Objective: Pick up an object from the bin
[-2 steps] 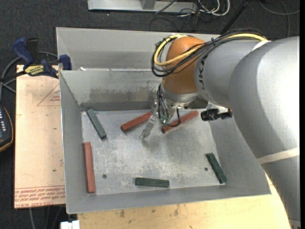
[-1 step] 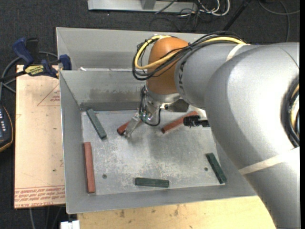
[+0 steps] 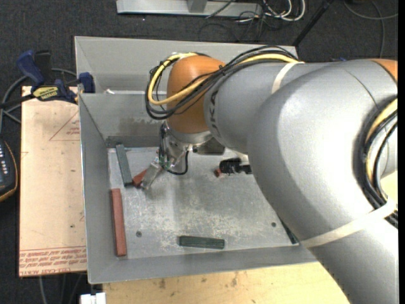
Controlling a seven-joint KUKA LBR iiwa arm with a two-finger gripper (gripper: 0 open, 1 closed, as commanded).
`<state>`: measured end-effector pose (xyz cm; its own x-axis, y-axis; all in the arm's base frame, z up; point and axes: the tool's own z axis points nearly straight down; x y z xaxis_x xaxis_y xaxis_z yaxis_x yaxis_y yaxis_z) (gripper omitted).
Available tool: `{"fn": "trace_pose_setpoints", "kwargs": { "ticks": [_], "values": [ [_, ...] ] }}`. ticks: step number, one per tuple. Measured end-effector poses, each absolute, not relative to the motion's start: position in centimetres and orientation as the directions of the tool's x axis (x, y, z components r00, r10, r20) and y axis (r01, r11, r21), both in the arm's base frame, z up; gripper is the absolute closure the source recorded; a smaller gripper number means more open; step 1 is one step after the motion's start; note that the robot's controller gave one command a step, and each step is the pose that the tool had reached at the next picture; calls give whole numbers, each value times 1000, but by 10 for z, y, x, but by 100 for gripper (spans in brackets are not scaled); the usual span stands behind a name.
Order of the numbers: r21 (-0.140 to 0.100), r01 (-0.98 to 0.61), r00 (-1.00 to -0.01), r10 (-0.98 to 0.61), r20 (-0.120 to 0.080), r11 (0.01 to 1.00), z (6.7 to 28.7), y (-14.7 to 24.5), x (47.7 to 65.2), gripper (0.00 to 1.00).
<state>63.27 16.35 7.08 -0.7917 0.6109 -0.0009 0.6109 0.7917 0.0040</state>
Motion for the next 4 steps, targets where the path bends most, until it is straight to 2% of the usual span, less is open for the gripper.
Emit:
{"fn": "trace_pose_setpoints", "kwargs": {
  "ticks": [1,2,3,4],
  "values": [
    [-3,631,-776,631,2,776,70,217,649,0],
    [1,633,-774,633,-2,774,71,215,650,100],
    [7,672,-741,672,-4,741,135,212,650,100],
    [9,653,-757,653,-5,757,213,208,641,100]
  ]
}}
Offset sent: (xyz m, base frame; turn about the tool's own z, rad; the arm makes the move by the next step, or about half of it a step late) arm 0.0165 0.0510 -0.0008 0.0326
